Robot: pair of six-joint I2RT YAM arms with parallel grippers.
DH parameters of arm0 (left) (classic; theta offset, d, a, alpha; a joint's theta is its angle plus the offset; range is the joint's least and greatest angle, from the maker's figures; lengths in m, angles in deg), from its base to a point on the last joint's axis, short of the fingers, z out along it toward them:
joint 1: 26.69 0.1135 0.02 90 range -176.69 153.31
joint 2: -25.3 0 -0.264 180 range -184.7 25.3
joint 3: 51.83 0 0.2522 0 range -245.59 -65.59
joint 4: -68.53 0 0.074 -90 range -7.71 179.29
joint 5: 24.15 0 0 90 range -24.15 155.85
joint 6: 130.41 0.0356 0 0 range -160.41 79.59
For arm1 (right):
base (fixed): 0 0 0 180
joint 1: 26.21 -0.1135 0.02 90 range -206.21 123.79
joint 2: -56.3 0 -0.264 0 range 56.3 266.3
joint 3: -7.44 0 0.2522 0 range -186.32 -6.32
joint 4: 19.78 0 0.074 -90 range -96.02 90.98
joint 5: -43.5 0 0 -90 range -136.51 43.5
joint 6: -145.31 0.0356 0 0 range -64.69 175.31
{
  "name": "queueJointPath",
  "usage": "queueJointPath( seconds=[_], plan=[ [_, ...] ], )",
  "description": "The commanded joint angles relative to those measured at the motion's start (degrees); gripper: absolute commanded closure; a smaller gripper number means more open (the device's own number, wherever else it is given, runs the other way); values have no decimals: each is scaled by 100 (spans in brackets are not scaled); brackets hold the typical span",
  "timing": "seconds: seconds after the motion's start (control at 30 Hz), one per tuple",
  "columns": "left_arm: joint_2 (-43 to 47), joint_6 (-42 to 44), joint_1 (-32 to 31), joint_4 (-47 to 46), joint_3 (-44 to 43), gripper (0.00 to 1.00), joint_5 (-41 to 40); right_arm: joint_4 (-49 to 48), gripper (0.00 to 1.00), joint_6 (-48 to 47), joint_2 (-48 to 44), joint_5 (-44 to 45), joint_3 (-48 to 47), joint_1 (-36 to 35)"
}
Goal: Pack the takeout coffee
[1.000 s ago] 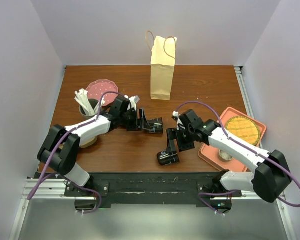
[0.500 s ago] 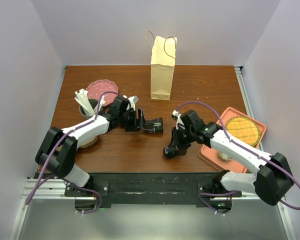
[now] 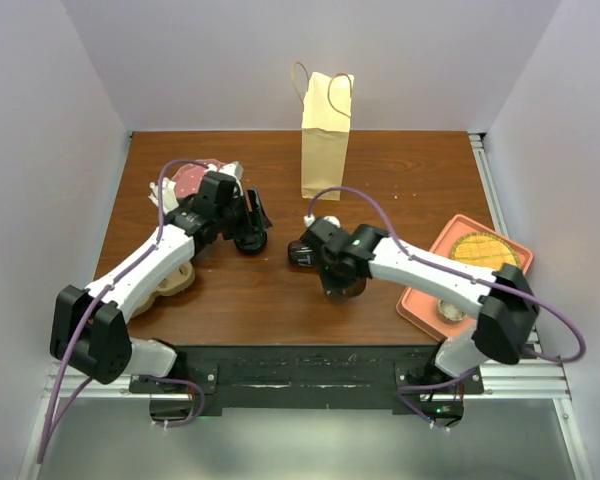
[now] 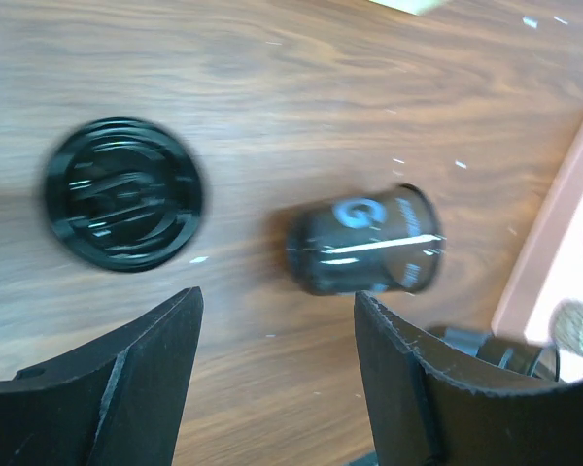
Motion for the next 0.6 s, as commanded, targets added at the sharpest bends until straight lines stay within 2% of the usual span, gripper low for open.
queueJointPath(
  seconds=[0.0,0.2,0.47,0.57],
  plan=[
    [295,74,209,255,13,31,-337,492,91,543,316,813,-393,-501],
    [498,126,342,141,163,31,-285,299,85,614,563,725,-386,-660],
    [498,223,351,106,128,32,-144,289,71,641,572,734,-490,-677],
    [489,276,351,255,-39,32,-117,789,69,685,607,804,-1078,-677]
  ],
)
